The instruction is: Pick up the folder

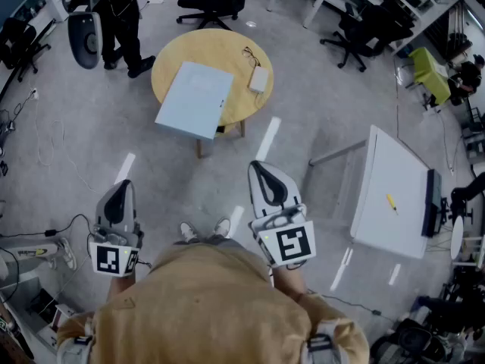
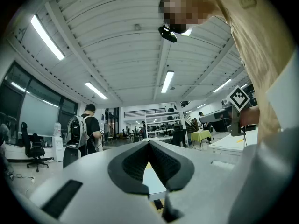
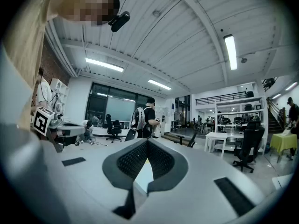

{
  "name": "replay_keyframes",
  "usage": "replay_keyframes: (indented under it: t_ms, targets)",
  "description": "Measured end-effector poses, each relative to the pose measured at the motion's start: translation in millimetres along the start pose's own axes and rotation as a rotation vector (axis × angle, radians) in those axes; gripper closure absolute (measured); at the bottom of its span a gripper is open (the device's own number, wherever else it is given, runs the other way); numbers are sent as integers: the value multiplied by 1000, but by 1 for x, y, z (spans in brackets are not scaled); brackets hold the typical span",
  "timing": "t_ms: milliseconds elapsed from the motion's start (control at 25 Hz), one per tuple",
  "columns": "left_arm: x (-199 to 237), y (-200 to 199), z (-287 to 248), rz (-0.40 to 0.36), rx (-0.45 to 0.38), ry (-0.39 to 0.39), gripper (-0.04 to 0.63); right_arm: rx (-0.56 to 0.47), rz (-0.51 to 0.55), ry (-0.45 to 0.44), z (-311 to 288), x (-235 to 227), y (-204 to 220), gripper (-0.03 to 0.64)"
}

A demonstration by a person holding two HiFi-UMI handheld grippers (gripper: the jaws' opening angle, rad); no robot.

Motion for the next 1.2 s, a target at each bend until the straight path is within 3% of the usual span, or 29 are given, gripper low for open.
replay_keyframes:
  t_ms: [600, 1200]
  targets:
    - [-36, -6, -34, -50, 7, -33, 592, -44, -37, -28, 3, -56, 11, 617]
    - [-67, 11, -42, 18, 50, -129, 592, -41, -94, -93, 9, -94, 43, 617]
Point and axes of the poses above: the fingertips, and each gripper's own axes: z backward along the fingers, x to its left, y out of its underside, the point moved 7 cm from there along z, backward along the fingers, and after that the axes turned 7 degrees about z, right-handed, at the moved point
